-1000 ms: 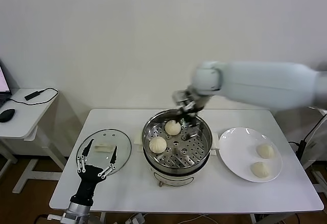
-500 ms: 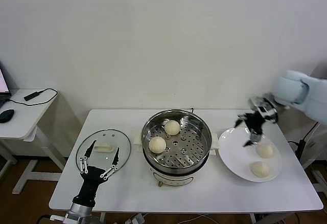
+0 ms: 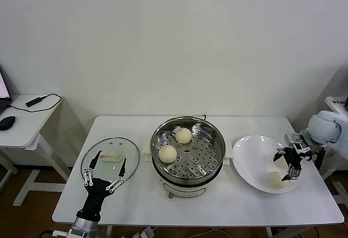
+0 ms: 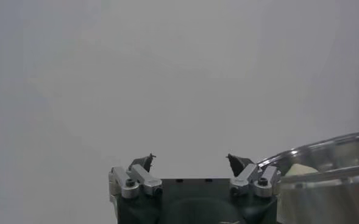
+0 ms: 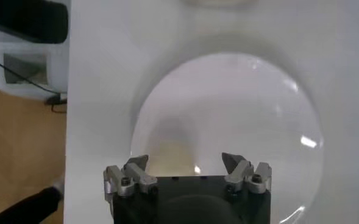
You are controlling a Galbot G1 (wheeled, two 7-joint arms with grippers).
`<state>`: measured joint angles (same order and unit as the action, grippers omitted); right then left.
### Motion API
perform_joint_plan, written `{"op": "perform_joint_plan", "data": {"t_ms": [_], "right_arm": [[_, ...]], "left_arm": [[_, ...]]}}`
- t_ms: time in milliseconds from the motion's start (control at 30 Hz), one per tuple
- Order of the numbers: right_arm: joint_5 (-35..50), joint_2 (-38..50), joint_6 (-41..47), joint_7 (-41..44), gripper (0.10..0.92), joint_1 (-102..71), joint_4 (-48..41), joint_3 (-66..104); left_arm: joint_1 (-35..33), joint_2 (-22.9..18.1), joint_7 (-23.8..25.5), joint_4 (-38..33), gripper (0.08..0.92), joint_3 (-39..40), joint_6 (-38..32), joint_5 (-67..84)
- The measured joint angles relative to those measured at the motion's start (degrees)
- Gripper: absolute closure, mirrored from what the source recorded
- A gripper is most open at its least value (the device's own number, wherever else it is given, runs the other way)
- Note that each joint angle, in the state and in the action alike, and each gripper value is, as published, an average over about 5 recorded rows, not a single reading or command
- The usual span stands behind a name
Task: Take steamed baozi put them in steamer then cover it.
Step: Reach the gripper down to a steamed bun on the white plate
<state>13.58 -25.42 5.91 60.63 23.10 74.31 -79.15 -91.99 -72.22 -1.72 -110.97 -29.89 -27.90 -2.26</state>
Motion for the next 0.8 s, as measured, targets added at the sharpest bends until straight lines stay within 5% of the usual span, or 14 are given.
{"op": "perform_joint_plan", "data": {"t_ms": [800], "right_arm": [[-3.82,-4.11,-0.91,-1.72,0.258,-12.34,-7.57,8.35]], "left_arm": [[-0.02,-0.27,-0.11,0.41,0.177,-0.83,-0.21,-0.02]]}}
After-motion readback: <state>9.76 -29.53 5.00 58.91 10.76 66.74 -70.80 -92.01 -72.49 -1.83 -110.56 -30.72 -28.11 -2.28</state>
